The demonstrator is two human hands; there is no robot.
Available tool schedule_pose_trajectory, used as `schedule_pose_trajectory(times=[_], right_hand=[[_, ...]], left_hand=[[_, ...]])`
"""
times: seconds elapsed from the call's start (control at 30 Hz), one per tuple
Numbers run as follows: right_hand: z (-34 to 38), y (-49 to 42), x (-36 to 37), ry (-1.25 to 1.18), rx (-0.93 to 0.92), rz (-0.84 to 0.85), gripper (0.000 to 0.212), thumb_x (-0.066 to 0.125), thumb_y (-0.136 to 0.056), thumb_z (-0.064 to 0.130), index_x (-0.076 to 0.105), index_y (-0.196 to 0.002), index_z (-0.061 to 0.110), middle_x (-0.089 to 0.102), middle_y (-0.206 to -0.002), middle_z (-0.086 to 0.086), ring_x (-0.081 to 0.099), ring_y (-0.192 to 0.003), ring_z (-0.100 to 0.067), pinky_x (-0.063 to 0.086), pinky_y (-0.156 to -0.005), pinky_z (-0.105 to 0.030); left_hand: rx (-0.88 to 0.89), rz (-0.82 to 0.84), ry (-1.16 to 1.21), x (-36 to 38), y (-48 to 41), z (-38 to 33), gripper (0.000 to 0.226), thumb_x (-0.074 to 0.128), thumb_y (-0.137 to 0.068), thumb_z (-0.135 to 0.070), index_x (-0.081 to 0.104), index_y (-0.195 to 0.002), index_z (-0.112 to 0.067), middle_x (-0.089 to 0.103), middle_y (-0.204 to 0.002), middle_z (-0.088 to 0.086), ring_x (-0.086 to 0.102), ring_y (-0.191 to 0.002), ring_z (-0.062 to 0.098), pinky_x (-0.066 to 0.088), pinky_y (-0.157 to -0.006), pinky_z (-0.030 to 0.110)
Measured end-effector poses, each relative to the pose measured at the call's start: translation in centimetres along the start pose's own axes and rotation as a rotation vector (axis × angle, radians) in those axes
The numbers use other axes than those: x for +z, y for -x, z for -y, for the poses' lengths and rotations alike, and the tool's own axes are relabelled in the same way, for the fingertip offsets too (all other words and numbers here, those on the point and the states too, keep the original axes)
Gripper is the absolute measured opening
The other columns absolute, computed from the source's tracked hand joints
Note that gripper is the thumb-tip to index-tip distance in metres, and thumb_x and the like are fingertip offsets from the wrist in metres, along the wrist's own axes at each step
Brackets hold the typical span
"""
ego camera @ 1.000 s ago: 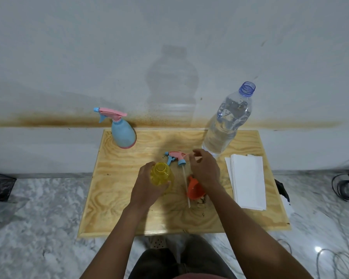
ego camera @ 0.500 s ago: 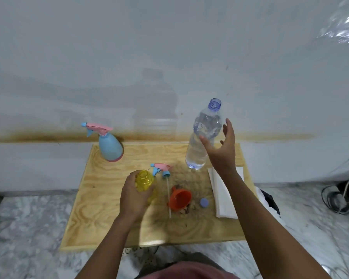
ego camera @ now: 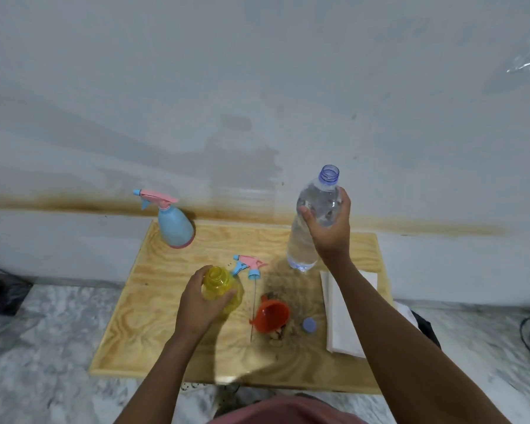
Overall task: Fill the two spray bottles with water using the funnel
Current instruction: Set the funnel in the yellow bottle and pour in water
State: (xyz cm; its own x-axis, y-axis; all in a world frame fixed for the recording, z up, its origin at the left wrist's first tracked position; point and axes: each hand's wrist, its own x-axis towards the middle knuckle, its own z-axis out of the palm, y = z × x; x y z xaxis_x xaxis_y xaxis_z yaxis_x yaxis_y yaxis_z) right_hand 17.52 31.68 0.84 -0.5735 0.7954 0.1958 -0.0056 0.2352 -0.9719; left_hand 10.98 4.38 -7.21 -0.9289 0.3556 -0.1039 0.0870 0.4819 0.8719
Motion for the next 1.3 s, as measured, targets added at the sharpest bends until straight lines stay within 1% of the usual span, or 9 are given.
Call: schedule_pose_trajectory(times=[0.17, 0.27, 0.4, 0.7, 0.9, 1.1, 1.17, 1.23, 1.3], right_hand=[[-0.3, 0.1, 0.6, -0.015, -0.03, -0.042, 0.085, 0.082, -0.079, 0.029, 0.033, -0.147, 0.024, 0.046, -0.146, 0.004, 0.044, -0.137, -0.008, 0.042, -0.112, -0.037], [-0.1, -0.2, 0.6, -0.007, -0.035, -0.047, 0.076, 0.079, -0.083, 0.026, 0.036, -0.146, 0.022, 0.049, -0.141, 0.006, 0.047, -0.133, -0.007, 0.044, -0.11, -0.035], [-0.2, -0.4, 0.5, 0.014, -0.058, -0.052, 0.071, 0.075, -0.085, 0.027, 0.036, -0.145, 0.023, 0.051, -0.14, 0.002, 0.05, -0.13, -0.01, 0.046, -0.108, -0.039], [1.5, -1.2, -0.5, -0.001, -0.177, -0.047, 0.069, 0.076, -0.083, 0.031, 0.04, -0.141, 0.032, 0.055, -0.138, 0.002, 0.054, -0.128, -0.013, 0.048, -0.105, -0.044], [4.8, -0.5, -1.8, 0.006, -0.354, 0.011, 0.065, 0.076, -0.08, 0.028, 0.043, -0.136, 0.028, 0.054, -0.127, 0.027, 0.056, -0.12, 0.001, 0.047, -0.097, -0.018], [6.9, 0.6, -2.3, 0.019, -0.371, 0.164, 0.063, 0.071, -0.082, 0.007, 0.039, -0.135, 0.018, 0.051, -0.124, 0.043, 0.053, -0.116, 0.014, 0.044, -0.093, -0.009], [7.4, 0.7, -2.3, 0.023, -0.354, 0.234, 0.061, 0.071, -0.084, 0.016, 0.041, -0.137, 0.024, 0.054, -0.127, 0.035, 0.058, -0.117, 0.002, 0.05, -0.094, -0.021], [8.0, 0.8, -2.3, 0.012, -0.29, 0.334, 0.058, 0.071, -0.082, 0.032, 0.045, -0.134, 0.042, 0.059, -0.128, 0.015, 0.067, -0.106, -0.02, 0.057, -0.08, -0.037], [8.1, 0.9, -2.2, 0.004, -0.255, 0.429, 0.054, 0.07, -0.079, 0.036, 0.048, -0.126, 0.052, 0.062, -0.122, 0.006, 0.07, -0.092, -0.018, 0.055, -0.068, -0.028]], left_hand=[[0.038, -0.081, 0.009, 0.0, 0.6, -0.2, 0.065, 0.083, -0.077, -0.038, 0.054, -0.133, -0.026, 0.058, -0.13, -0.014, 0.052, -0.12, 0.003, 0.045, -0.101, 0.03], [0.052, -0.113, 0.015, 0.2, 0.6, -0.6, 0.038, 0.079, -0.082, -0.031, 0.062, -0.116, -0.029, 0.068, -0.113, -0.013, 0.06, -0.105, -0.004, 0.05, -0.096, 0.031], [0.037, -0.114, 0.05, 0.5, 0.6, -1.2, 0.032, 0.08, -0.082, -0.025, 0.063, -0.109, -0.028, 0.069, -0.104, -0.015, 0.057, -0.099, -0.017, 0.048, -0.085, 0.021], [-0.006, -0.12, 0.117, 0.7, 0.3, -0.3, 0.035, 0.083, -0.078, -0.023, 0.067, -0.109, -0.023, 0.071, -0.105, -0.009, 0.059, -0.101, -0.01, 0.049, -0.083, 0.017], [-0.002, -0.122, 0.124, 0.7, 0.4, -0.1, 0.038, 0.083, -0.078, -0.025, 0.067, -0.113, -0.022, 0.071, -0.107, -0.01, 0.058, -0.102, -0.014, 0.05, -0.088, 0.022], [-0.013, -0.13, 0.126, 0.8, 0.4, -0.1, 0.043, 0.084, -0.078, -0.023, 0.067, -0.117, -0.018, 0.07, -0.109, -0.008, 0.055, -0.099, -0.021, 0.046, -0.08, 0.005], [-0.023, -0.134, 0.135, 0.9, 0.2, -0.3, 0.044, 0.084, -0.078, -0.025, 0.067, -0.118, -0.018, 0.069, -0.111, -0.008, 0.055, -0.1, -0.021, 0.045, -0.081, 0.007], [-0.019, -0.144, 0.139, 1.1, -0.1, -0.6, 0.044, 0.084, -0.078, -0.027, 0.067, -0.118, -0.021, 0.069, -0.112, -0.01, 0.056, -0.102, -0.017, 0.046, -0.085, 0.013], [-0.01, -0.151, 0.143, 1.1, -0.6, -1.1, 0.044, 0.084, -0.078, -0.029, 0.068, -0.118, -0.023, 0.069, -0.113, -0.01, 0.059, -0.106, -0.007, 0.048, -0.088, 0.017]])
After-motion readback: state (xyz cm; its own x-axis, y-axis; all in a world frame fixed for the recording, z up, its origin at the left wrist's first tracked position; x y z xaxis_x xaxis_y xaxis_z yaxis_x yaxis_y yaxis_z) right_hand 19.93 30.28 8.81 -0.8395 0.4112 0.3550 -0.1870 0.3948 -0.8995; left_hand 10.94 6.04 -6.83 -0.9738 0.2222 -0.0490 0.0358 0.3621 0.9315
